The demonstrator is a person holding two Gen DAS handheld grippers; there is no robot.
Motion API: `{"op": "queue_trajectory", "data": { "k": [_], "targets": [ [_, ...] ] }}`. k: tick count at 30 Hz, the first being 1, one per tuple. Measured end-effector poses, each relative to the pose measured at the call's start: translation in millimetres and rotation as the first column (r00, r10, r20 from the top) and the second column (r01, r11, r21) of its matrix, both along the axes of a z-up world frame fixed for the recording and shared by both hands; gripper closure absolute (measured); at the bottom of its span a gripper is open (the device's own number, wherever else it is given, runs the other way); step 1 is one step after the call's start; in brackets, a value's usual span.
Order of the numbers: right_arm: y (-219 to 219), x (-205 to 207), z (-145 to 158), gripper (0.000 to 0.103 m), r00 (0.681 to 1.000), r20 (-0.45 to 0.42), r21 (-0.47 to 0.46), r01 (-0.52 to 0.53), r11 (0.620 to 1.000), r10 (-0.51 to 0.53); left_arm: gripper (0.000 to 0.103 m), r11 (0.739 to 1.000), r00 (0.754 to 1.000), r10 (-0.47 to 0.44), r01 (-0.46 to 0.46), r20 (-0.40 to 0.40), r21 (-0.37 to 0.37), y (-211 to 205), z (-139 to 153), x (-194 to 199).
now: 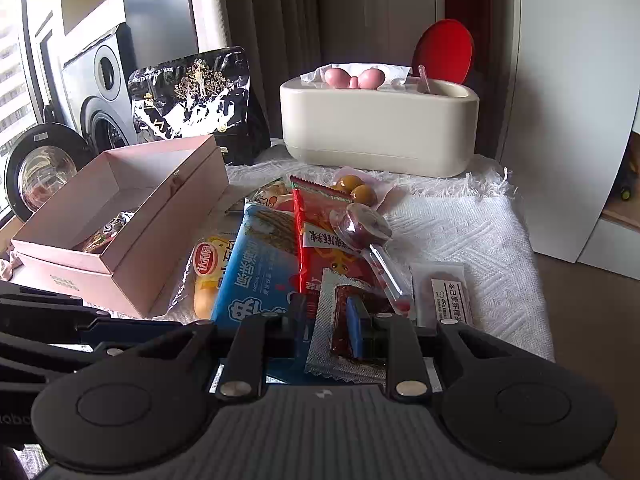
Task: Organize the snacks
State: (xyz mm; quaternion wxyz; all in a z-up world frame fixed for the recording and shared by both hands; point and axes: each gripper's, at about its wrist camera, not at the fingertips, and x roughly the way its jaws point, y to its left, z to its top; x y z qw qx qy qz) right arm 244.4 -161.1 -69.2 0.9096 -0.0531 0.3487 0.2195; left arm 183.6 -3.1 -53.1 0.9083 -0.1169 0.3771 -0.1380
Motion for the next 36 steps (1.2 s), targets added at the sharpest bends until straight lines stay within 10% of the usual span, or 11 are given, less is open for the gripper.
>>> {"op": "queue_trajectory", "data": {
  "k": [8,20,36],
  "targets": [
    [5.3,9.2,12.2,0.076,0.999,0.037,-0.014,0.001,1.000,0.000,0.065,0.999,1.000,-0.005,0.005,-0.015,0.049,-2.8,-4.1,4.5],
    [34.3,41.3,23.4,0.035,0.993,0.118,-0.119,0.040,0.992,-0.026,0.064,0.999,1.000,0.008,-0.007,-0.017,0.049,8.6,-5.1,5.0],
    [9.6,116.7,-19.6,0.018,0.985,-0.170,0.141,0.038,0.989,-0.013,0.064,1.000,1.000,-0.016,0.017,-0.011,0.026,17.2,-6.6,3.1]
  ]
}}
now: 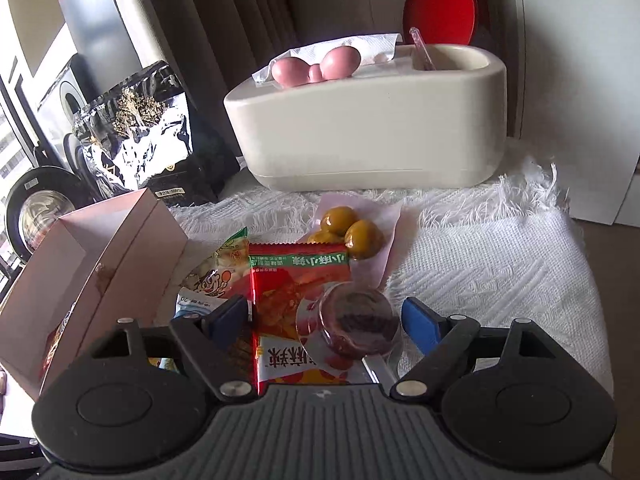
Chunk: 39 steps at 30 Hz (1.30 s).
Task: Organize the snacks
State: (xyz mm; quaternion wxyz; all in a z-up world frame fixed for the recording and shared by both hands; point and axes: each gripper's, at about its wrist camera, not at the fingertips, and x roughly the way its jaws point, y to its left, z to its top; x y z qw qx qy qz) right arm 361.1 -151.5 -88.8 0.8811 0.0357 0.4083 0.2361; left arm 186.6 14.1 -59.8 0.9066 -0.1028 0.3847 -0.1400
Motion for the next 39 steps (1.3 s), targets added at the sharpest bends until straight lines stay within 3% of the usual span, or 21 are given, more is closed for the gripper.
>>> {"op": "queue_trajectory", "data": {
  "k": [6,8,10,13,20,24,32,36,39],
  "targets": [
    [-9.5,-7.8,-1.4,0.019,0.998,-0.057,0.038,-0.011,0.999,0.013,0.069,1.000,1.000,-0.013,0.013,0.006,-0.005,0.6,3.2,-6.9],
    [-12.4,-19.1,0.7,0.028,0.997,-0.077,0.057,-0.027,0.998,0.031,0.069,1.000,1.000,-0.021,0.021,0.008,-0.014,2.2,4.7,-10.5],
    [-17.1,-33.7,2.2,0.046,0.993,-0.104,0.090,-0.037,0.995,0.047,0.069,1.000,1.000,-0.028,0.028,0.014,-0.013,3.8,6.2,-15.3],
    [-23.8,-57.3,2.8,0.050,0.987,-0.147,0.144,-0.044,0.989,0.065,0.069,1.000,1.000,-0.027,0.027,0.013,-0.002,7.8,6.8,-24.4],
    [-32.2,-119.8,9.9,0.054,0.980,-0.169,0.168,-0.073,0.983,0.102,0.069,1.000,1.000,-0.010,0.011,0.029,-0.025,27.3,16.9,-50.2],
    [-32.9,-162.1,7.2,0.054,0.966,-0.193,0.187,-0.136,0.973,0.172,0.069,0.999,0.999,0.020,-0.019,0.029,-0.030,38.3,20.2,-63.4],
    [-18.9,-224.2,20.2,0.050,0.964,-0.039,0.077,-0.259,0.963,0.262,0.068,0.999,0.999,-0.011,0.010,-0.032,-0.032,20.0,19.4,-73.6],
    [-38.9,-239.2,30.5,0.031,0.982,0.084,-0.030,-0.170,0.985,0.172,0.065,0.999,0.998,0.002,0.001,-0.056,0.049,-7.0,10.0,-67.1],
    [-57.5,-239.2,28.2,0.030,0.988,0.133,-0.096,-0.070,0.993,0.082,0.064,0.989,0.998,-0.016,0.026,-0.064,0.147,-32.3,1.2,-55.7]
  ]
}}
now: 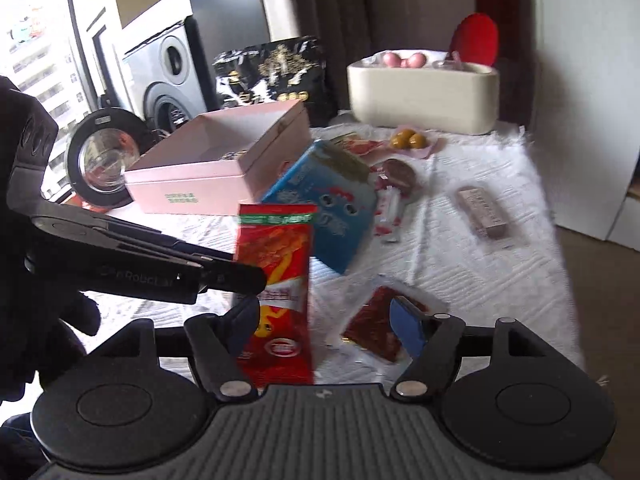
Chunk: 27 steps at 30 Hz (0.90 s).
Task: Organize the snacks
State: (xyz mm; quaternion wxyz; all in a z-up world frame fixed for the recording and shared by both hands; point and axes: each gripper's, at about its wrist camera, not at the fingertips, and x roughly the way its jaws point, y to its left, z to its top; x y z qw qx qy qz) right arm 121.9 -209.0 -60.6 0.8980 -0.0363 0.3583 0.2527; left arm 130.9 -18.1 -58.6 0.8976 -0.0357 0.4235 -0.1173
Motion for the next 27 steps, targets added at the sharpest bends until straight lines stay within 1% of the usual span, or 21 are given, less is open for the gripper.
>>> {"op": "queue_trajectory", "data": {
  "k": [2,4,6,8,9,11,14,20,27],
  "targets": [
    [-10.3,3.9,-5.7,0.029,0.995,0.033,-0.039,0.090,0.995,-0.089,0.060,0.996,0.999,-0.024,0.022,0.025,0.086,-19.2,-0.9,5.3],
    [-23.5,6.3,-13.4,0.029,0.983,0.055,-0.051,0.179,0.983,-0.176,0.060,0.986,0.998,-0.050,0.041,0.050,0.160,-37.0,-0.3,8.3],
    [-32.8,12.6,-20.7,0.029,0.968,0.049,-0.038,0.248,0.968,-0.246,0.059,0.971,0.995,-0.077,0.061,0.062,0.231,-53.7,-2.3,10.9],
    [-41.3,20.9,-29.3,0.029,0.950,0.021,-0.014,0.312,0.950,-0.312,0.056,0.961,0.993,-0.095,0.074,0.064,0.268,-62.5,-4.4,14.0],
    [-45.3,23.7,-33.5,0.029,0.942,0.004,-0.001,0.336,0.942,-0.336,0.055,0.958,0.993,-0.100,0.080,0.059,0.276,-66.5,-6.2,16.4],
    [-50.2,24.0,-36.8,0.029,0.933,0.004,0.023,0.359,0.933,-0.359,0.052,0.957,0.993,-0.103,0.084,0.054,0.276,-68.3,-8.1,18.7],
    [-51.8,23.4,-37.8,0.027,0.934,0.001,0.039,0.358,0.933,-0.358,0.049,0.959,0.994,-0.101,0.084,0.049,0.271,-69.6,-10.3,21.8],
    [-47.3,22.0,-38.1,0.025,0.934,0.009,0.032,0.357,0.933,-0.358,0.046,0.959,0.994,-0.105,0.089,0.043,0.270,-72.0,-12.9,25.2],
    [-46.3,21.6,-37.7,0.023,0.934,0.010,0.029,0.356,0.934,-0.357,0.045,0.961,0.993,-0.108,0.094,0.040,0.261,-69.9,-14.1,26.4]
  ]
}}
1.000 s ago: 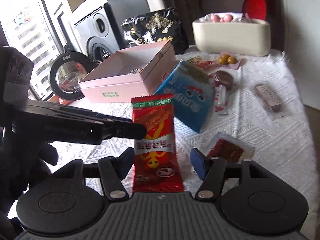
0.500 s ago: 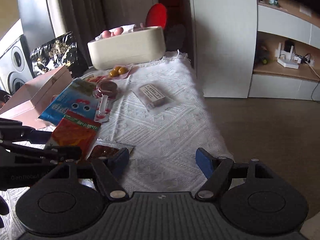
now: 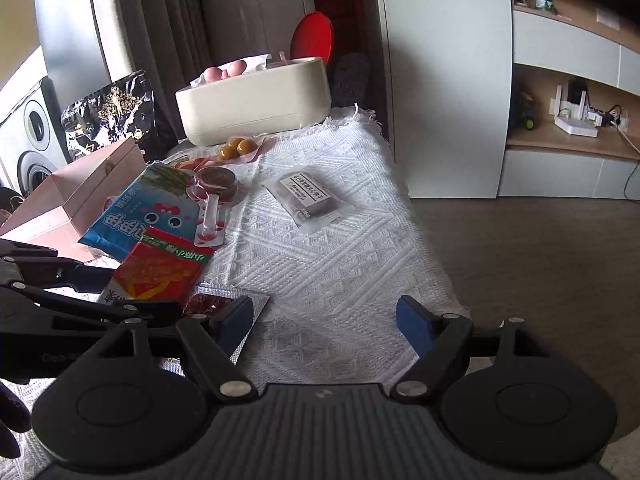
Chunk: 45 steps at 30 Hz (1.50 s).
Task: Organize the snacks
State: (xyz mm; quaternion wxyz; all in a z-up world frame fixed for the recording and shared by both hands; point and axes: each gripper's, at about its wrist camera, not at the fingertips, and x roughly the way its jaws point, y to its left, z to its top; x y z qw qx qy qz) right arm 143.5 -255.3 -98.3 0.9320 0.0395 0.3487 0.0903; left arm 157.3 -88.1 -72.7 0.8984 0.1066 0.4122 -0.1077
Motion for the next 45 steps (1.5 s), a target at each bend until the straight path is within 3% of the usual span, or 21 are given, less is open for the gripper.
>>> {"op": "queue_trajectory", "data": {
  "k": [31,40,45],
  "targets": [
    [-3.6,-2.3,-0.9,0.019,1.000,0.008,0.037,-0.007,0.999,0.006,0.044,0.999,1.000,0.019,-0.019,-0.009,0.050,42.5,7.2,-12.0],
    [-4.8,-3.3,-0.4,0.018,1.000,0.010,0.051,-0.010,0.999,0.009,0.045,1.000,0.999,0.030,-0.030,0.013,0.003,73.4,19.3,-26.0],
    [-5.7,-4.1,-0.2,0.017,1.000,0.010,0.060,-0.010,0.998,0.009,0.048,0.992,0.997,-0.078,0.074,-0.028,-0.105,79.2,23.4,-33.8]
  ]
}}
